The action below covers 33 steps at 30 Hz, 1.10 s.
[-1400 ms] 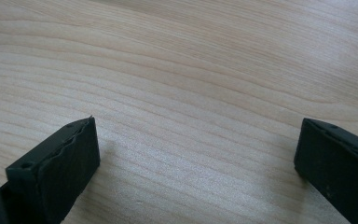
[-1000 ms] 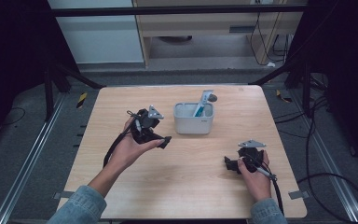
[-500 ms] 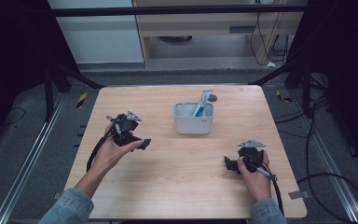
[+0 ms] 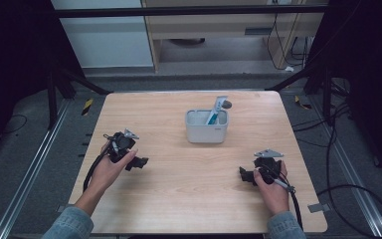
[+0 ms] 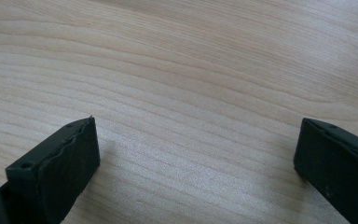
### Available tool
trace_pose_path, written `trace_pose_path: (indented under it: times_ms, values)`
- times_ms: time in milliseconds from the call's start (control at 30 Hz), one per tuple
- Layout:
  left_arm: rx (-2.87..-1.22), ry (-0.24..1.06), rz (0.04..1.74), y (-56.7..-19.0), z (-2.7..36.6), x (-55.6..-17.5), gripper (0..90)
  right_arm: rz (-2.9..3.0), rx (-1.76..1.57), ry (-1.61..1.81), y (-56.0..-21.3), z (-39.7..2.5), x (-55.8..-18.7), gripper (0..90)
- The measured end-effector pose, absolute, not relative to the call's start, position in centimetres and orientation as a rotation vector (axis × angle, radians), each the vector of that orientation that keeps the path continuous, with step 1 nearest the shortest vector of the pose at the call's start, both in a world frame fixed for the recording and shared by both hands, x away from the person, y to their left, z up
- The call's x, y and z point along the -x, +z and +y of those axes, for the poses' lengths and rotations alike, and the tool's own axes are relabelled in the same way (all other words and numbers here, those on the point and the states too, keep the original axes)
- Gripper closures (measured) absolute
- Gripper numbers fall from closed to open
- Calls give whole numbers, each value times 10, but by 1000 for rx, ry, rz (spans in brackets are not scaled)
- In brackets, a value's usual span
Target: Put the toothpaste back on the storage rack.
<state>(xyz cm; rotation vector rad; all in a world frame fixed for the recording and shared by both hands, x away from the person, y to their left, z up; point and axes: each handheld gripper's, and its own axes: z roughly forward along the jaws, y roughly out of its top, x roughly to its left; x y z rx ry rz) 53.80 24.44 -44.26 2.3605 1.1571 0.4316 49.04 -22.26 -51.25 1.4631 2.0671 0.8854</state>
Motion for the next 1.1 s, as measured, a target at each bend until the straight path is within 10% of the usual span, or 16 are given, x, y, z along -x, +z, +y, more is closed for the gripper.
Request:
trace_pose_path:
  times_ms: [1100]
  values:
    - [-2136, 497, 1293, -500, 301, -553, 30, 2066, -1463, 885, -513, -223, -490, 6]
